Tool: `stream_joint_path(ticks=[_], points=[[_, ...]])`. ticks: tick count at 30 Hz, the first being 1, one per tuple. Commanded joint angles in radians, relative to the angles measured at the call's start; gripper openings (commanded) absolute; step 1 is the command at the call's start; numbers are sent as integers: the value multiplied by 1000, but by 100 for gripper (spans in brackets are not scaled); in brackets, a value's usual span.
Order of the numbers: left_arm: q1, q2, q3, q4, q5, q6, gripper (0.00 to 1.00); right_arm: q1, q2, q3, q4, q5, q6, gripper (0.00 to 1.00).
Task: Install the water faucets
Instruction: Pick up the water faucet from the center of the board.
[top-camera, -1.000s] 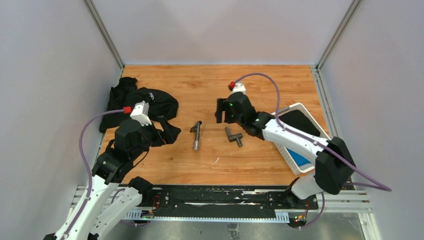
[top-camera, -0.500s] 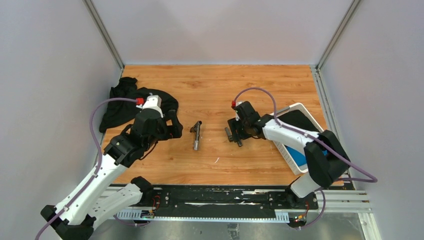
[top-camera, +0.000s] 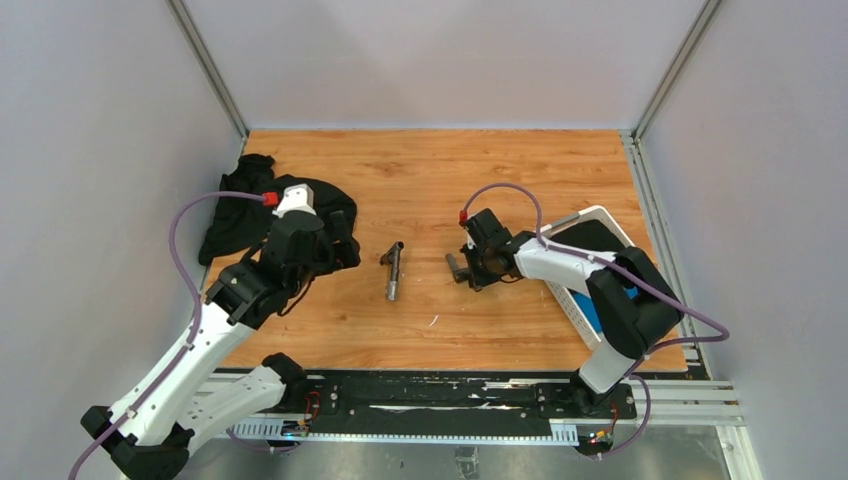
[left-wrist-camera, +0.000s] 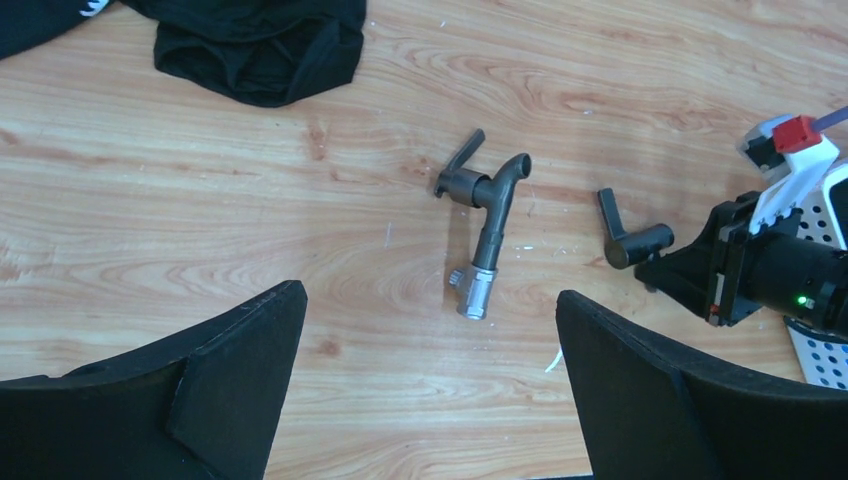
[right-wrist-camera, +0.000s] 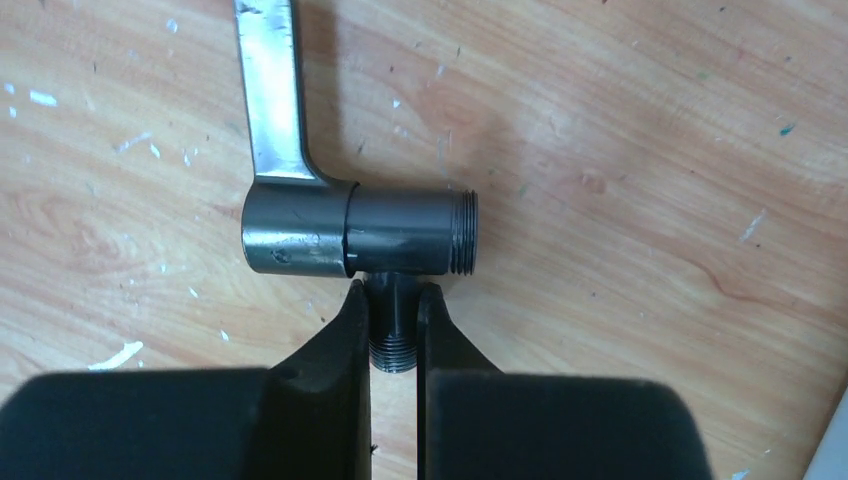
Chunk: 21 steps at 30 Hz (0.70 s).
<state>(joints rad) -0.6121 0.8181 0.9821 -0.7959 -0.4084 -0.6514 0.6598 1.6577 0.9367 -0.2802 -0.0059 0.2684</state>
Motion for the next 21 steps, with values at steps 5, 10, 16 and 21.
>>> stream_joint_path(ticks=[5, 10, 16, 21], points=[[-6, 66, -22, 176, 326, -69, 100, -4, -274, -114, 30, -40, 7, 0], [-24, 24, -217, 543, 595, -195, 100, 14, -531, -259, 184, -76, 136, 0], [-166, 157, -224, 682, 614, -191, 100, 58, -643, -262, 193, -75, 250, 0], [-209, 263, -214, 738, 584, -189, 98, 94, -663, -220, 150, -73, 253, 0]])
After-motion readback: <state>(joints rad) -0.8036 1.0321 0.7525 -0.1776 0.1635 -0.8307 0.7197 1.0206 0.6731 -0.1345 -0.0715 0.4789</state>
